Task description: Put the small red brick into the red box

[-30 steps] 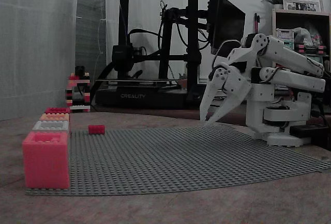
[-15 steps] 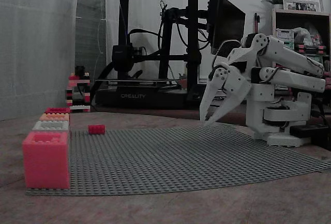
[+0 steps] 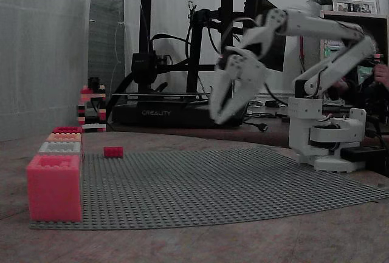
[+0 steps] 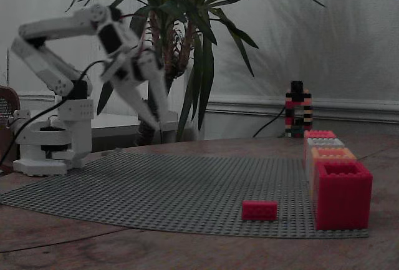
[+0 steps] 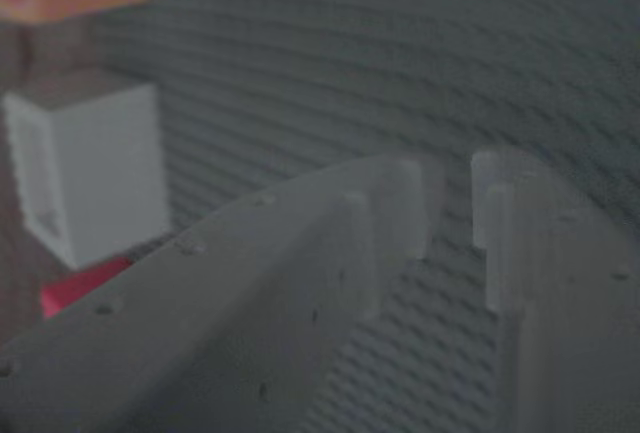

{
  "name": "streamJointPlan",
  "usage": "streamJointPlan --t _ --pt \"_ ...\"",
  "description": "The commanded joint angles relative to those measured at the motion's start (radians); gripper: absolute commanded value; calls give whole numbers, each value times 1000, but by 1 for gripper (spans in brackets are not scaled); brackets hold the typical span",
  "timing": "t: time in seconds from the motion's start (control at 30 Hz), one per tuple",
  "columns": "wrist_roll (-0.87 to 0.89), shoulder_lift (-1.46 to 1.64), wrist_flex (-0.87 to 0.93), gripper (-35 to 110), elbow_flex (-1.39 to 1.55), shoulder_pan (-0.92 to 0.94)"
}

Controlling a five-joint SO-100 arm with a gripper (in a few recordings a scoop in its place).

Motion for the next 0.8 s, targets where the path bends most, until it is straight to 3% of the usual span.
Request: streamJointPlan --t 0.0,0.1,0.23,0.57,0.77 --pt "-127 -158 -81 0 -232 57" --pt "-232 -291 -109 0 -354 101" --pt "-124 -465 -118 0 -522 181" --pt "491 -813 -112 0 -739 311" --pt "868 -985 18 0 -940 311"
